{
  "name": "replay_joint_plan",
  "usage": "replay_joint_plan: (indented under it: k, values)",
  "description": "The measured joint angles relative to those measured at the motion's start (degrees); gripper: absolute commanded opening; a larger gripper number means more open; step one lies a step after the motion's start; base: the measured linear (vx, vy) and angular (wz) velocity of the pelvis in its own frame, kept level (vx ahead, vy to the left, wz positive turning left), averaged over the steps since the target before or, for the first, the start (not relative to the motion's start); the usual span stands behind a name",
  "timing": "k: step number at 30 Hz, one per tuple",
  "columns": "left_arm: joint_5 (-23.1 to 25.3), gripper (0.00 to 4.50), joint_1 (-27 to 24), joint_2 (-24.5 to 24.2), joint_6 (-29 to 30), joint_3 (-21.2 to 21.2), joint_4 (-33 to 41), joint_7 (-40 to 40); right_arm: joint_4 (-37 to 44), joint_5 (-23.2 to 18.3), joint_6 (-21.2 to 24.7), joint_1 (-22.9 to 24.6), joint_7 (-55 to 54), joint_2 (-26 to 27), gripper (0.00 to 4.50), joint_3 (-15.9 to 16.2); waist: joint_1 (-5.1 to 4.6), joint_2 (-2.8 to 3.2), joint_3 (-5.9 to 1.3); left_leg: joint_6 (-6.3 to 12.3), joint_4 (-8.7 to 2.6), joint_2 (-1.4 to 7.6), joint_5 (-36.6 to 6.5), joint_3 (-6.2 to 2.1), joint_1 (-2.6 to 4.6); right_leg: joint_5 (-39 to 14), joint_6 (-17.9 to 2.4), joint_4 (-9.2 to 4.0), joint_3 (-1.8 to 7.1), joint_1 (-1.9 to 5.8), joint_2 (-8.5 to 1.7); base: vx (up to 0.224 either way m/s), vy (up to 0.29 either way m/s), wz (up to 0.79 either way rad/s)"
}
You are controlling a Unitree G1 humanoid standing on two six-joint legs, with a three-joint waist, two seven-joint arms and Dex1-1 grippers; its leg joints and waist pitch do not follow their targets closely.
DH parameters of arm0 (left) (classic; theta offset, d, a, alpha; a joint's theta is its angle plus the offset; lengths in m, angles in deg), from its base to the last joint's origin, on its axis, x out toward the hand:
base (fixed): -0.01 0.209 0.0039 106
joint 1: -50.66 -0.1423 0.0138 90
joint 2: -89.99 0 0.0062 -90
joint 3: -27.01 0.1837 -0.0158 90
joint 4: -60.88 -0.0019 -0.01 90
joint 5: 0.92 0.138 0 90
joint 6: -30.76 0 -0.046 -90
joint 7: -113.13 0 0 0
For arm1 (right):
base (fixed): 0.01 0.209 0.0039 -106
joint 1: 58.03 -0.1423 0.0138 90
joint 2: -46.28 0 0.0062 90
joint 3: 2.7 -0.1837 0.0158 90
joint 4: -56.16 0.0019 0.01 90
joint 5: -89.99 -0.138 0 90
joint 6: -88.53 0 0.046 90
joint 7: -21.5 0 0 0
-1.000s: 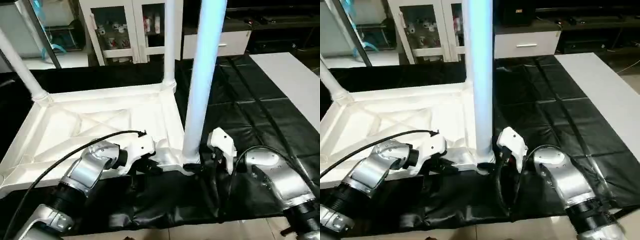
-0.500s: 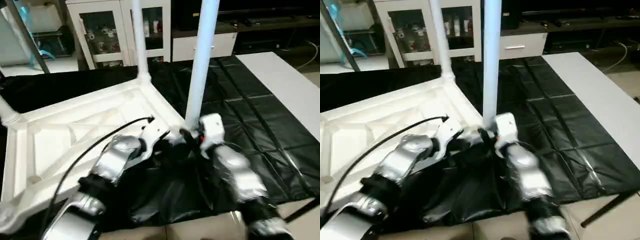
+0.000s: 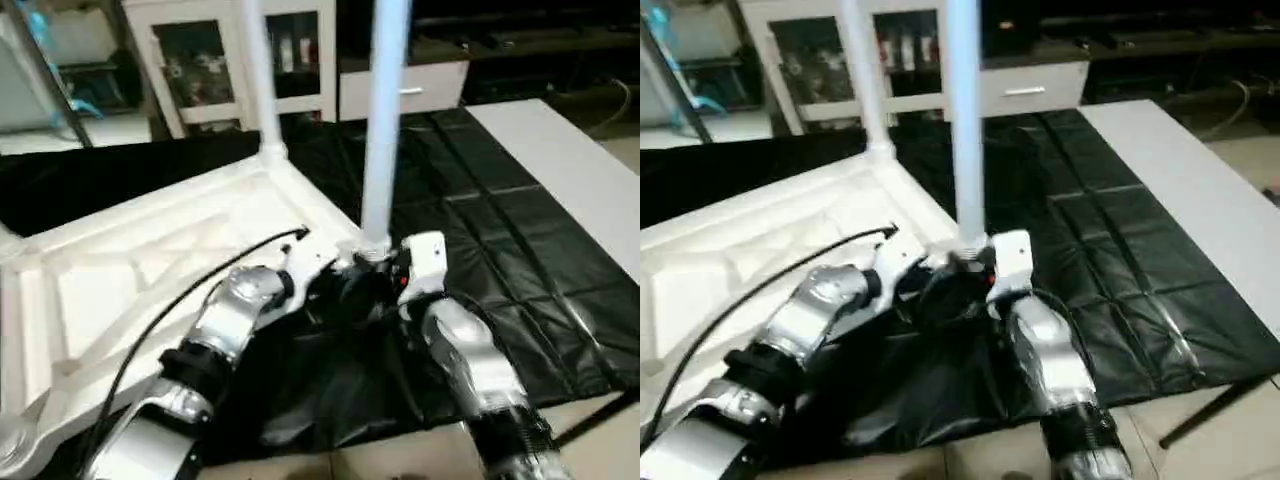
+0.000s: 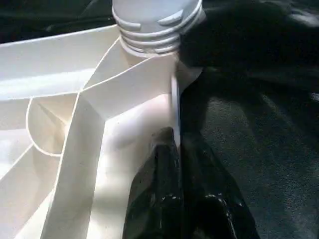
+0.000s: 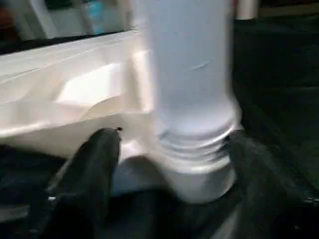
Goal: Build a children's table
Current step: Rotate leg to tighten
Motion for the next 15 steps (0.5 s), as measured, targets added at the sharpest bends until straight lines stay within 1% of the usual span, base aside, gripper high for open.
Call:
replay_joint_plan:
  k: [1,3,4,6,9,12,14,15]
  values:
    - [0.0,0.0,-0.8,-0.6,0.0,0.2,1.5,-1.0,2.5,-0.6,2.0,0.9,2.7,-2.3,4.02,0.8,0.05,-0.02,0.01,0.0,-0.04,0.01,0.0,-0.01,-0.03,0.0,0.0,0.0,0.01,-0.06,0.02,0.0,0.0,0.0]
    - [-0.7,0.0,-2.4,-1.9,0.0,0.6,4.2,-3.6,6.3,-2.3,4.1,2.4,8.3,-6.6,4.02,2.0,0.29,-0.02,0.01,0.0,-0.1,0.01,0.0,0.0,-0.02,0.0,0.0,0.02,0.03,-0.04,0.03,0.0,0.0,0.0]
    - [-1.3,0.0,-3.2,-2.7,0.0,0.7,5.7,-5.3,8.3,-3.0,5.3,3.2,11.8,-9.0,4.02,2.1,0.51,0.0,0.0,-0.01,-0.15,0.01,0.0,0.0,-0.02,0.0,0.0,0.05,0.04,-0.02,0.04,0.0,0.0,0.0]
    - [-1.9,0.0,-3.9,-3.7,0.0,0.9,7.0,-7.5,10.2,-3.9,6.3,3.7,15.0,-11.8,4.02,2.0,0.84,0.09,-0.07,-0.01,-0.29,0.05,0.0,0.04,-0.02,0.1,0.0,0.08,0.06,-0.03,0.1,0.0,0.0,0.0]
    - [-4.1,0.0,-6.3,-6.4,0.5,1.3,11.0,-13.2,13.8,-4.5,6.6,5.9,22.4,-17.9,4.02,2.7,1.66,0.1,-0.07,-0.01,-0.44,0.18,0.0,0.04,-0.02,0.1,-0.1,0.08,0.03,-0.04,0.23,0.0,0.0,0.0]
    - [-5.8,0.0,-7.7,-8.8,1.1,2.0,13.8,-18.0,15.5,-4.8,7.1,6.5,26.9,-21.8,4.02,3.0,2.38,0.08,-0.06,0.01,-0.58,0.24,0.0,0.05,-0.04,0.0,0.0,0.08,-0.03,-0.11,0.28,0.0,0.0,0.0]
    - [-7.5,0.0,-8.7,-10.9,2.0,3.0,15.9,-22.4,17.5,-4.8,8.3,6.8,30.1,-25.5,4.02,3.7,3.18,0.0,-0.01,0.1,-0.62,0.24,0.1,0.08,-0.03,-0.1,-0.1,0.08,-0.02,-0.11,0.28,0.0,0.0,0.0]
    - [-7.9,0.0,-9.1,-11.3,2.0,3.4,16.6,-23.8,17.9,-4.8,8.7,6.8,30.7,-26.3,4.02,3.7,3.51,-0.05,0.01,0.11,-0.62,0.25,0.1,0.08,-0.03,-0.1,-0.1,0.07,-0.03,-0.09,0.28,0.0,0.0,0.0]
